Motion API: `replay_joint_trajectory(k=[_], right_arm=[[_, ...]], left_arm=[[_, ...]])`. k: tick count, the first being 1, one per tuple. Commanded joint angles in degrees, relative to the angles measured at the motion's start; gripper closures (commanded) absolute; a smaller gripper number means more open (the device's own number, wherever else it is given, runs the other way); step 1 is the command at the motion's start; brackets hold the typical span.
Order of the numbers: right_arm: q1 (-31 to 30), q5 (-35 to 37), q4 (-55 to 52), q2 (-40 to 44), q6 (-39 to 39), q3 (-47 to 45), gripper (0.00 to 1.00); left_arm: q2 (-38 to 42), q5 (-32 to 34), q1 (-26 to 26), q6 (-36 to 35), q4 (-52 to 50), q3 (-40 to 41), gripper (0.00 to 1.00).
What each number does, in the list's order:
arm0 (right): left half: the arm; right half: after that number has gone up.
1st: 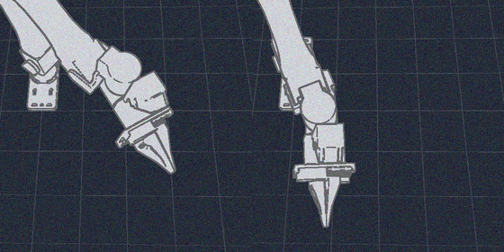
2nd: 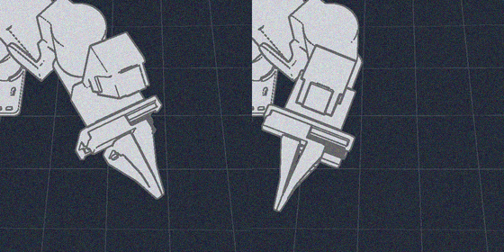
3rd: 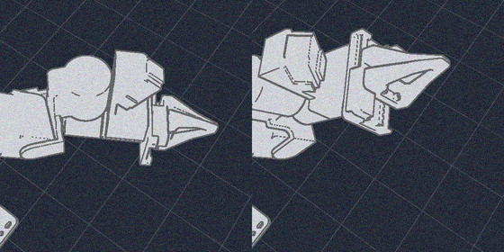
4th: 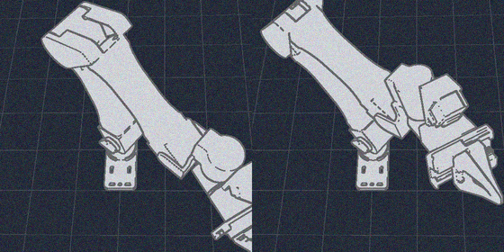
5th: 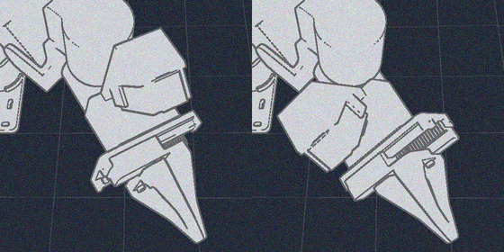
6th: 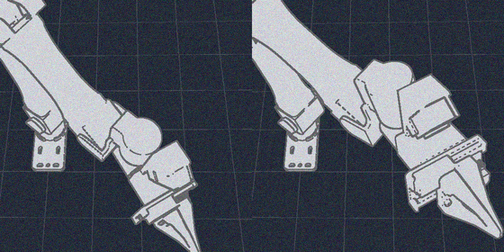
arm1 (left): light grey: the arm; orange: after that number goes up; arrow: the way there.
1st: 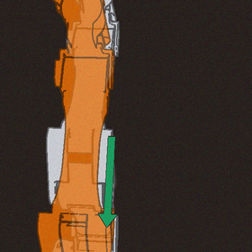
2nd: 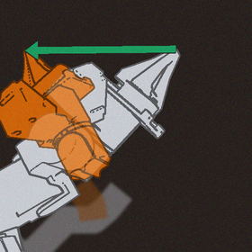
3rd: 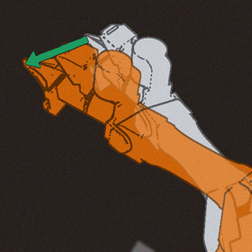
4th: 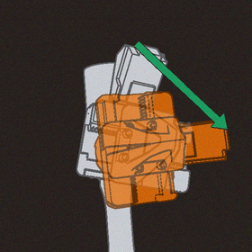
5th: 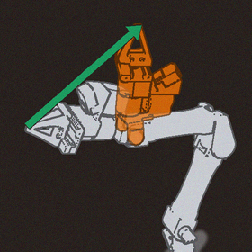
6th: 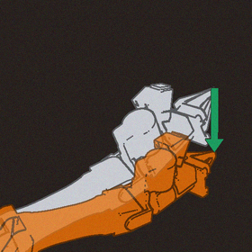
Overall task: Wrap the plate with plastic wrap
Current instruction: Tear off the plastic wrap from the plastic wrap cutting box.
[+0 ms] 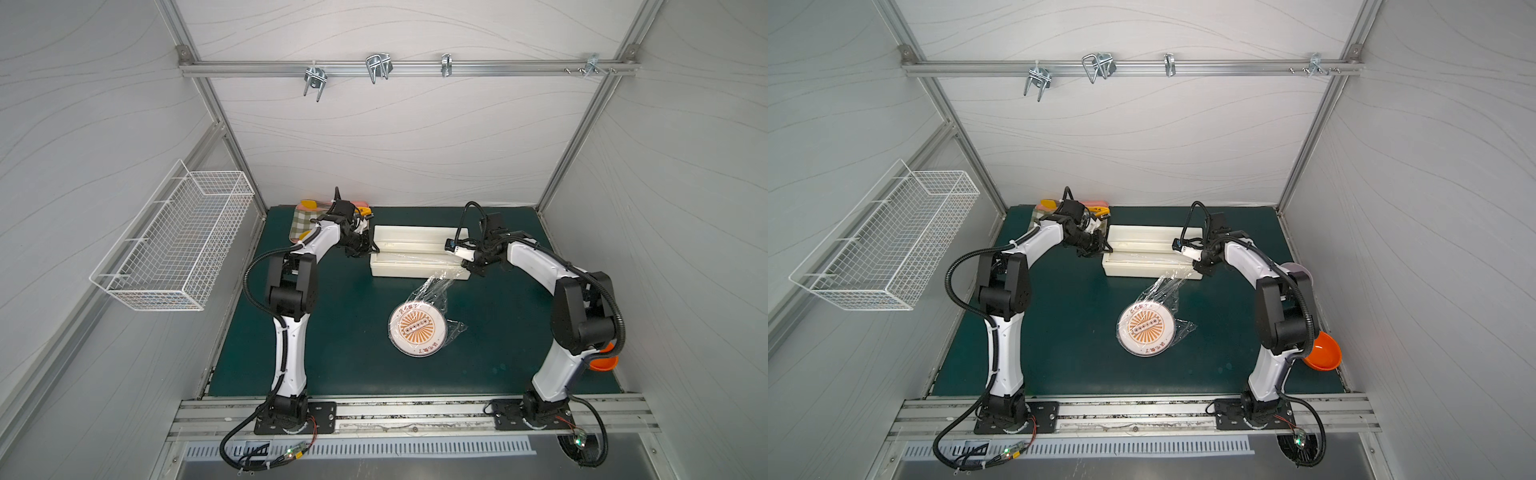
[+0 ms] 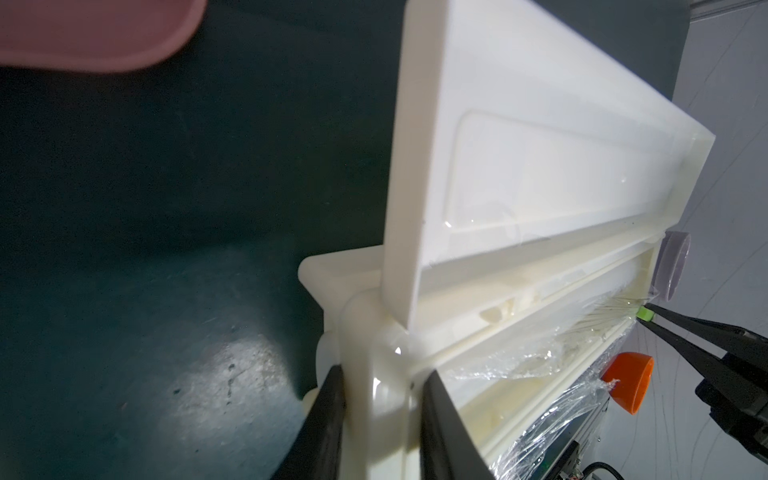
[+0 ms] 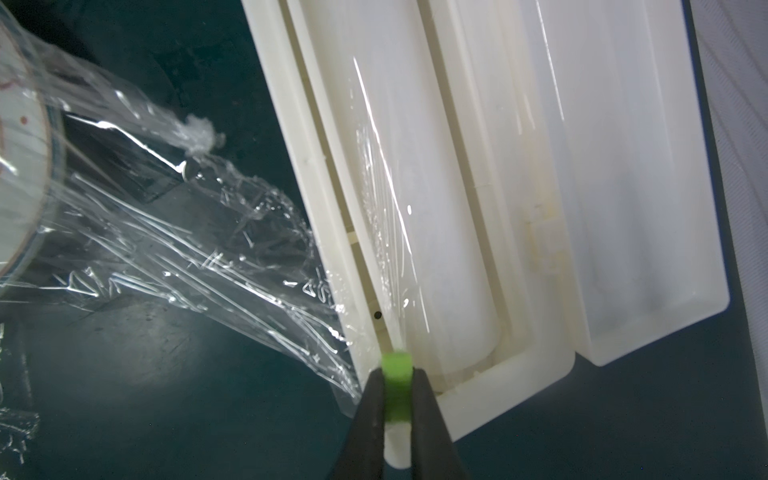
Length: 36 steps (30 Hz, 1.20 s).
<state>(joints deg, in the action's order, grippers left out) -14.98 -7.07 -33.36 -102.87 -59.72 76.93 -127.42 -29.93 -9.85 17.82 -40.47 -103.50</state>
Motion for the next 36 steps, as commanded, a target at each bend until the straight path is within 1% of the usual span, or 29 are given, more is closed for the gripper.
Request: replay_joint_trajectory(k=[1,2,3,4,7,8,10,13,15,16,17,18,19,20,21,22,24,25,27,30,32,34,36], right_arm=[[1.8,15.3,-9.2,-2.6,0.5,1.1,0.93],[1.1,15.8,-9.1,-2.9,1.6,2.1,0.84],[0.4,15.1,-9.3,-3.0,3.5,3.8,0.72],[0.1,14.3,-9.2,-3.1,5.6,5.4,0.66],[-1.1,12.8,-9.2,-3.2,11.0,10.6,0.54],[-1.8,13.4,-9.3,-3.3,11.9,12.3,0.52],[-2.5,15.0,-10.2,-3.4,14.3,15.9,0.51],[-2.9,16.6,-11.2,-2.6,23.5,20.7,0.49],[-3.9,17.3,-12.6,-2.2,34.0,22.5,0.49],[-4.6,16.5,-14.0,-2.2,39.2,22.8,0.49],[-4.9,16.1,-14.5,-2.1,46.1,22.4,0.5],[-5.2,16.0,-14.8,-2.0,54.6,21.5,0.51],[-5.3,14.2,-15.0,-1.8,60.6,20.1,0.52],[-5.2,10.6,-13.6,-1.1,66.2,17.2,0.52],[-5.3,9.0,-11.2,0.0,71.0,13.9,0.52],[-5.3,6.0,-7.4,1.4,75.7,10.0,0.49],[-5.0,1.0,0.8,3.8,83.3,3.2,0.39],[-4.9,-1.6,4.3,4.1,86.3,1.1,0.37],[-4.7,-2.9,5.7,2.2,90.5,1.3,0.36],[-4.4,-4.1,3.6,-2.7,94.1,4.8,0.38],[-3.9,-5.5,5.4,-4.2,96.1,4.3,0.4],[-3.6,-6.5,8.5,-4.3,97.5,2.7,0.41],[-3.6,-6.5,8.7,-5.5,97.7,2.9,0.42]], left_arm=[[-7.1,16.2,6.1,2.5,-5.8,4.0,1.0],[-7.1,16.2,6.1,2.3,-6.0,3.9,1.0],[-7.2,15.6,6.0,1.8,-6.4,3.6,1.0],[-7.2,14.8,6.1,1.5,-6.5,3.4,1.0],[-6.2,13.6,5.8,1.5,-6.0,3.0,1.0],[-6.1,12.9,5.8,1.7,-6.3,2.4,1.0],[-5.7,11.1,5.8,2.3,-6.3,1.7,0.99],[-4.7,10.0,4.8,2.5,-6.4,0.2,0.96],[-4.3,9.2,3.9,2.7,-6.5,-1.0,0.94],[-4.2,9.5,3.4,2.6,-6.7,-1.7,0.94],[-4.4,10.2,2.8,2.4,-7.5,-1.9,0.94],[-4.5,10.6,2.3,2.2,-8.0,-4.0,0.94],[-4.6,10.6,2.0,2.2,-8.3,-4.3,0.94],[-4.6,10.8,1.9,2.0,-8.5,-4.4,0.94],[-4.5,11.3,1.9,1.8,-8.6,-4.2,0.94],[-4.3,11.9,1.9,1.5,-8.7,-3.9,0.94],[-4.1,13.1,2.1,0.8,-9.7,-3.8,0.94],[-3.8,13.5,2.2,0.5,-9.7,-3.4,0.94],[-3.4,13.8,2.2,0.2,-9.6,-2.9,0.94],[-3.1,14.3,2.1,0.2,-9.3,-2.5,0.95],[-3.1,15.1,2.2,-0.3,-9.5,-2.5,0.95],[-2.7,15.5,2.2,-0.5,-8.9,-0.4,0.95],[-2.6,15.9,2.2,-0.6,-8.7,0.2,0.95]])
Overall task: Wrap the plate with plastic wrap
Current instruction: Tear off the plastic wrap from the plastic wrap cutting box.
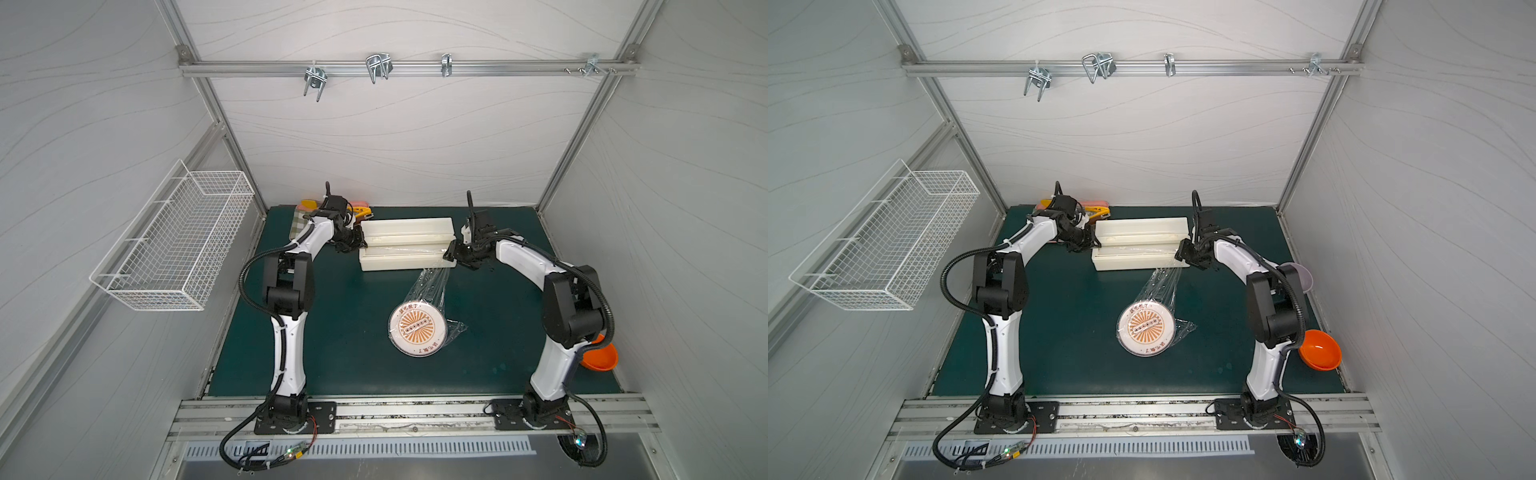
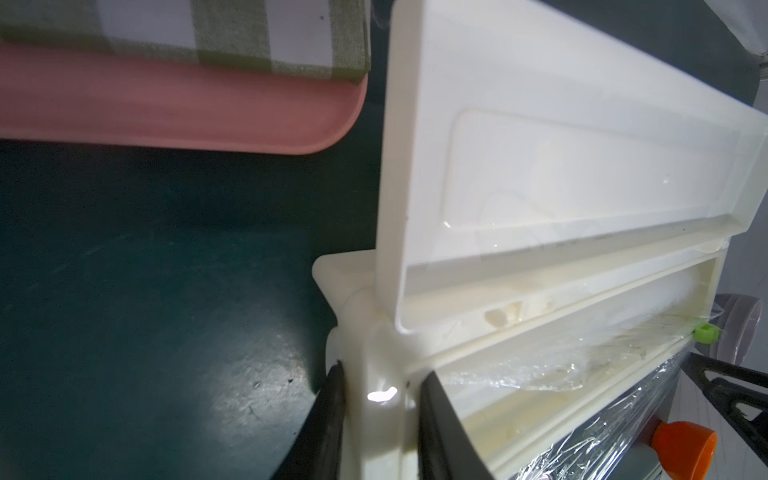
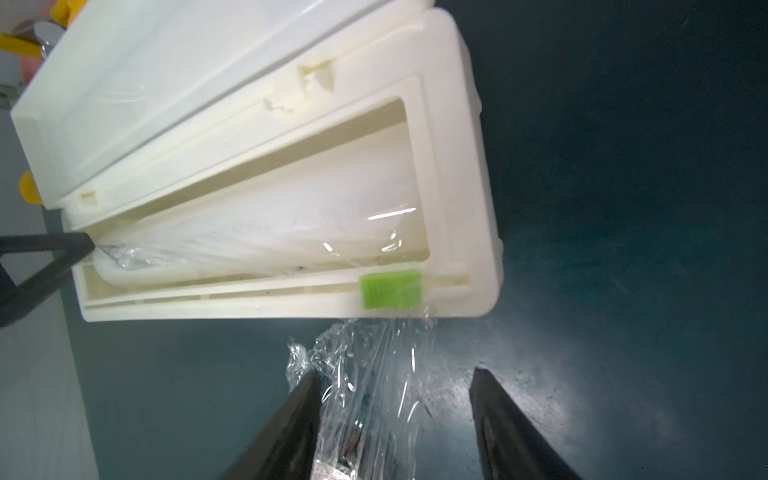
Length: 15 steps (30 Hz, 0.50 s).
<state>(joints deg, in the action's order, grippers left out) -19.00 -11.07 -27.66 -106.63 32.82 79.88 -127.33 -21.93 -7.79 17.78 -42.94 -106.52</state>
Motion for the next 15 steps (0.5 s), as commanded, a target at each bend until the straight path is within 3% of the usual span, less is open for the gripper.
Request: replay_joint_trajectory(k=[1,4,10,13,15], right_arm=[[0.4,-2.6,2.8,-2.5,5.2,0.3,0.43],[0.5,-2.3,4.0,-3.8,5.4,0.0,0.5],[0.6,0.1,4.0,-5.8,5.1,-1.1,0.72],[0.8,-0.2,4.6,-7.3,5.5,-2.6,0.95],[0.2,-0.1,4.3,-8.2,5.1,-3.1,1.0]], left_arm=[[-2.7,8.0,0.1,-0.7,-6.2,3.3,0.96],[-3.0,8.5,0.1,-0.9,-6.2,3.3,0.96],[-3.1,8.9,0.4,-1.4,-6.3,3.8,0.97],[-2.9,9.1,0.6,-1.5,-5.8,4.7,0.98],[-3.0,9.3,0.7,-1.8,-5.7,5.0,0.98]])
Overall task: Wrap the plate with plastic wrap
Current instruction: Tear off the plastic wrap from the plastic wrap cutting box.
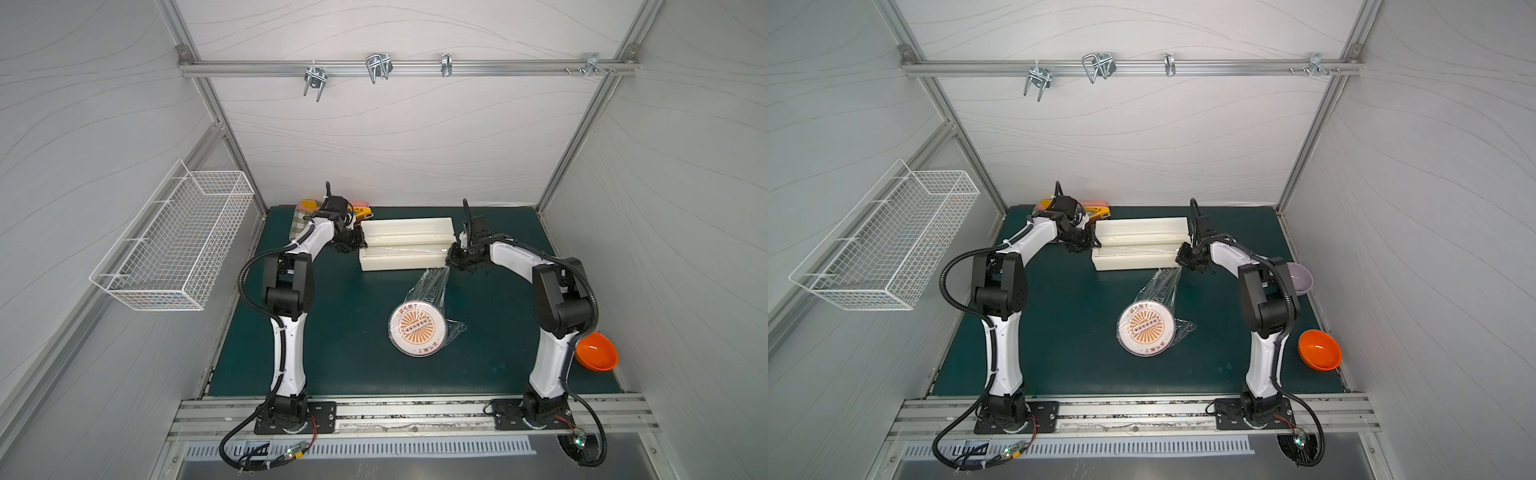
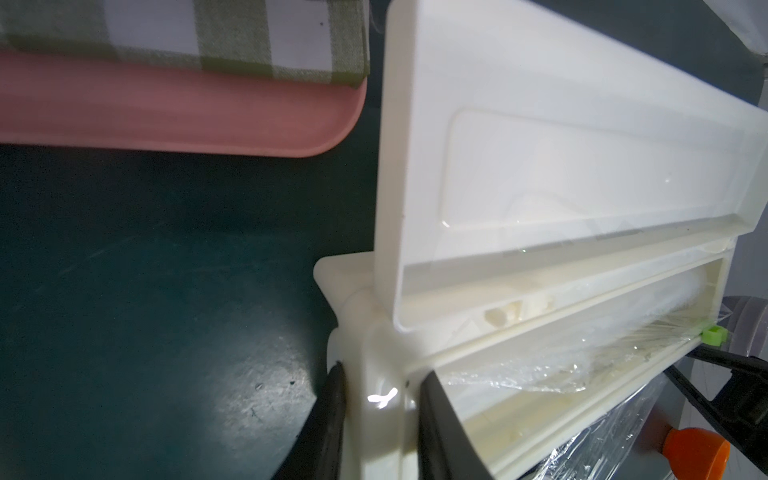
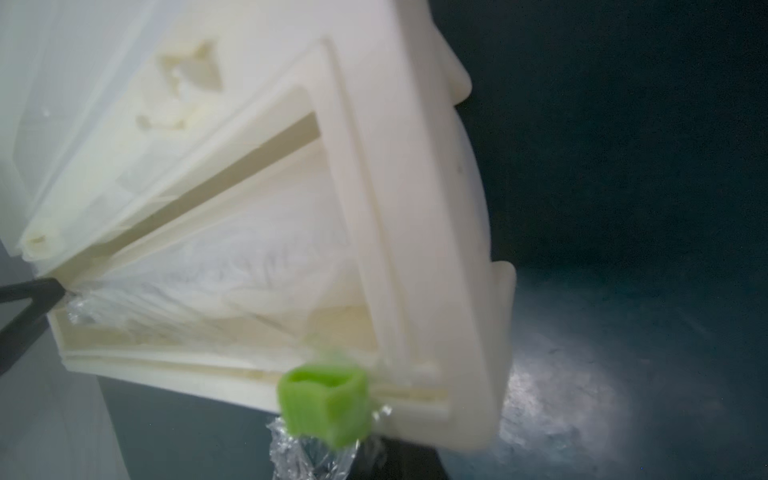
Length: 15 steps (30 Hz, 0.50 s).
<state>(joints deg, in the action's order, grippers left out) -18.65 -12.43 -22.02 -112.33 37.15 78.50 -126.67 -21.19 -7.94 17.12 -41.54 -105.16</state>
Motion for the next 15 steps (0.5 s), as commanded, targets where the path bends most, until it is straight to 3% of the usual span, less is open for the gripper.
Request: replay_joint_trajectory(k=[1,15], right_arm=[[-0.7,1.9,-2.1,-3.1,0.3,-1.9,1.0],[-7.5,4.6,-4.5,-10.2,0.2,-4.6,1.0]], left_arm=[[-3.6,8.7,0.8,-1.2,-7.0,3.6,0.98],[-3.6,7.4,0.1,-0.6,-6.4,2.8,0.98]])
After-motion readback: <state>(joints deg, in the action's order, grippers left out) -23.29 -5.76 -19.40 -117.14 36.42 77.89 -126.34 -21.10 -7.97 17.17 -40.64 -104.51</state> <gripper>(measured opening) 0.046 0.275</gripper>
